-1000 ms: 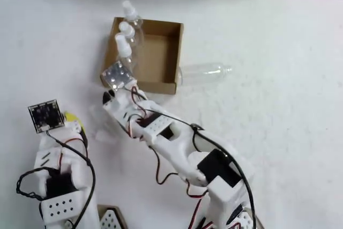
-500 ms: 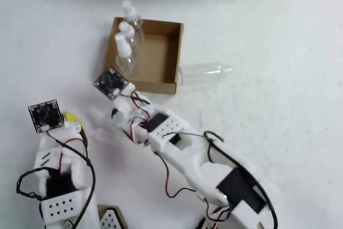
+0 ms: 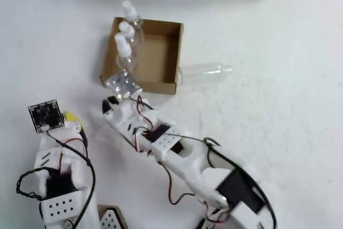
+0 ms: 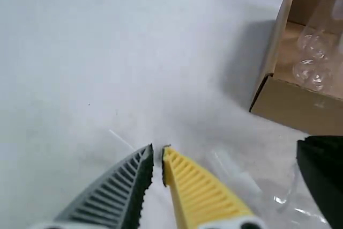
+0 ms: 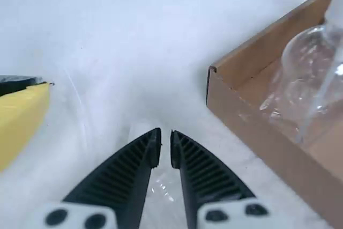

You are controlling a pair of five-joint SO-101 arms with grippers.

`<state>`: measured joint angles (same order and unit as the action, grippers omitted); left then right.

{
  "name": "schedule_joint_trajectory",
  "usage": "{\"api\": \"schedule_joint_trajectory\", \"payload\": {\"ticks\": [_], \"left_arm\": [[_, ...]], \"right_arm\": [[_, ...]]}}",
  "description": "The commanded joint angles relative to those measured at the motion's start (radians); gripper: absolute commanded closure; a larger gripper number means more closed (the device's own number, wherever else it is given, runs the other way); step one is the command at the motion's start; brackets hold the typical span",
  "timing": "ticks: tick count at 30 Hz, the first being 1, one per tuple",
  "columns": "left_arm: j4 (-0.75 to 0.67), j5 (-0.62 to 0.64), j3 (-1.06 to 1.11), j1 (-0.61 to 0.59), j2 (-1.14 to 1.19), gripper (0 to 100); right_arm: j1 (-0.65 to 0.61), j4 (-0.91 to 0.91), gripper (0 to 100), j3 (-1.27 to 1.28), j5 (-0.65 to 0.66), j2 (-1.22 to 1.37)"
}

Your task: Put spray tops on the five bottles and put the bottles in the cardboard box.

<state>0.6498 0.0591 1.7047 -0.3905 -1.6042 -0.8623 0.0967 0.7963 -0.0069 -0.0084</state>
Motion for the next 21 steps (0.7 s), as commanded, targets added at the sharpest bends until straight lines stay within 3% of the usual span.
{"api": "schedule_joint_trajectory", "payload": {"ticks": [1, 6, 16, 21], "left_arm": [[-0.003, -0.014, -0.006, 0.012, -0.016, 95], [-0.003, -0.014, -0.006, 0.012, -0.016, 95], [-0.003, -0.014, -0.006, 0.012, -0.016, 95], [-0.002, -0.014, -0.006, 0.012, -0.016, 95]], "right_arm": [[-0.027, 0.171, 98.3, -0.014, -0.023, 0.128], [-0.047, 0.383, 98.3, -0.018, -0.021, 0.291], [-0.008, -0.031, 98.3, 0.038, -0.021, 0.068], [0.058, -0.094, 98.3, 0.186, -0.021, -0.124]]}}
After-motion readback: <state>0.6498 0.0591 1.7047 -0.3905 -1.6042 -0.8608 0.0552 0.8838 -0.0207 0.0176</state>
